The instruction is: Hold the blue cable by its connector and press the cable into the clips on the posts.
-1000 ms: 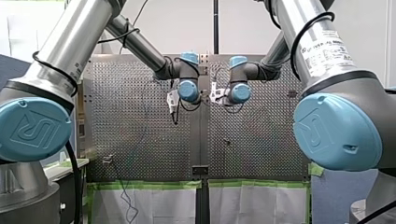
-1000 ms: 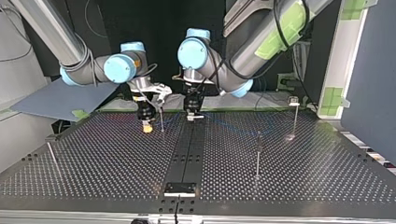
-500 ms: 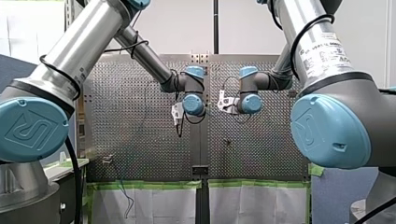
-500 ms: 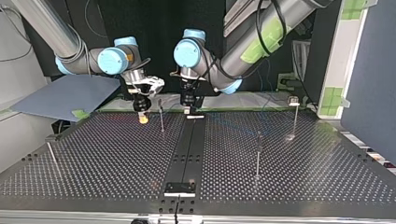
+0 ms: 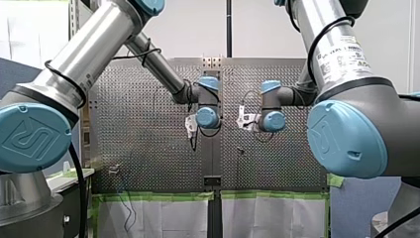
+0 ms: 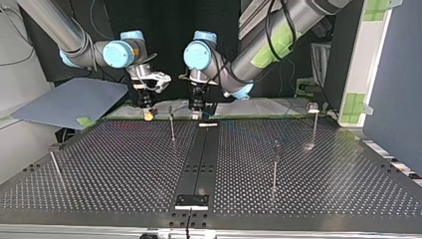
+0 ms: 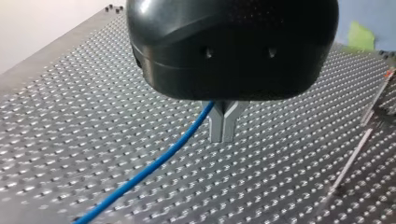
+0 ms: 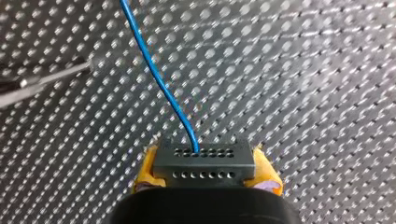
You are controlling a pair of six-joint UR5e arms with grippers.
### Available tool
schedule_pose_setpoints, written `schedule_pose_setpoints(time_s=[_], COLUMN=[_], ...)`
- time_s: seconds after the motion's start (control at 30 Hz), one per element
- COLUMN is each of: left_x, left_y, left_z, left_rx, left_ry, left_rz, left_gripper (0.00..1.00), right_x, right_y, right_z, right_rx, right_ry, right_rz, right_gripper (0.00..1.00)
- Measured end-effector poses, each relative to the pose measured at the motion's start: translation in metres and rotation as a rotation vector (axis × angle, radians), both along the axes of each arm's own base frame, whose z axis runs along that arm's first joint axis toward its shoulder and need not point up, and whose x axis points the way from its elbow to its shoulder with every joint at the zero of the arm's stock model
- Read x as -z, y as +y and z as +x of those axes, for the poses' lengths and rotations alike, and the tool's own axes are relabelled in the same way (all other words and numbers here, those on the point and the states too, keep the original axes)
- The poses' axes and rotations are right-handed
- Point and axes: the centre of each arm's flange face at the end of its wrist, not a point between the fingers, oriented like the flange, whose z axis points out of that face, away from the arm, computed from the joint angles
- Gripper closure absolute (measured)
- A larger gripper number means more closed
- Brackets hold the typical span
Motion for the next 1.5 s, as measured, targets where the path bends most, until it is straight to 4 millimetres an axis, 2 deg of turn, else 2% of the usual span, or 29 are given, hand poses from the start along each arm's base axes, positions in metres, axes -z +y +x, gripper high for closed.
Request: schedule_pose_setpoints(time_s=[0.3,0.47,0.63,0.73,1.03,1.5], left_x=[0.040,0.061,0.071,0.071,0.075,0.145], left_y=[-0.012,-0.017,-0.022,-0.024,-0.030,-0.030], left_z=[-0.003,-0.006,-0.008,-0.009,-0.013,-0.030], left_rx=[0.029,0.047,0.059,0.067,0.088,0.089], left_ry=[0.009,0.023,0.016,0.012,0.007,0.095], left_rz=[0.006,0.016,0.010,0.006,0.000,0.075], left_gripper=[1.00,1.00,1.00,1.00,1.00,1.00], right_x=[0.025,0.047,0.080,0.094,0.110,0.109], right_y=[0.012,0.019,0.033,0.038,0.028,0.004], right_z=[-0.021,-0.031,-0.042,-0.047,-0.059,-0.068], right_rx=[0.016,0.021,0.022,0.024,0.036,0.002], right_ry=[0.005,0.008,0.032,0.037,0.012,-0.016], right_rz=[0.019,0.043,0.096,0.120,0.122,0.096], right_gripper=[1.00,1.00,1.00,1.00,1.00,1.00])
